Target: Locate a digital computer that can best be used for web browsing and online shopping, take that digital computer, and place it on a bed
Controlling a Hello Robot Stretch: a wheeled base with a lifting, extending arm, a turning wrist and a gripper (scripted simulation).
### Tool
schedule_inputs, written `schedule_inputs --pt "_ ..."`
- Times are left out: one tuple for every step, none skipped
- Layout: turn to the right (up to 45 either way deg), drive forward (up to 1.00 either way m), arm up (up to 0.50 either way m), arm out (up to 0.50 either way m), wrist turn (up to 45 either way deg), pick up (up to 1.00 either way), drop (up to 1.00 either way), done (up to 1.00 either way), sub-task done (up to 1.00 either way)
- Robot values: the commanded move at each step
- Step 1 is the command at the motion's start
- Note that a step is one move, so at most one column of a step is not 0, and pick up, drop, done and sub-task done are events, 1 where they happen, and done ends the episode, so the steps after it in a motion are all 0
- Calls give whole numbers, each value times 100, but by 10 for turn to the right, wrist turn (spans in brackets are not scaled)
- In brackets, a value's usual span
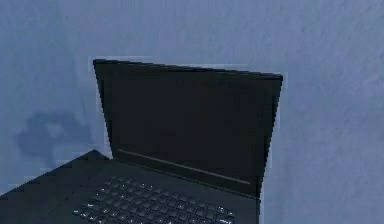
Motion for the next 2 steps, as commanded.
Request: schedule_inputs --pt "-450 0 0 0 0 0 0 0 0" --pt "-450 0 0 0 0 0 0 0 0"
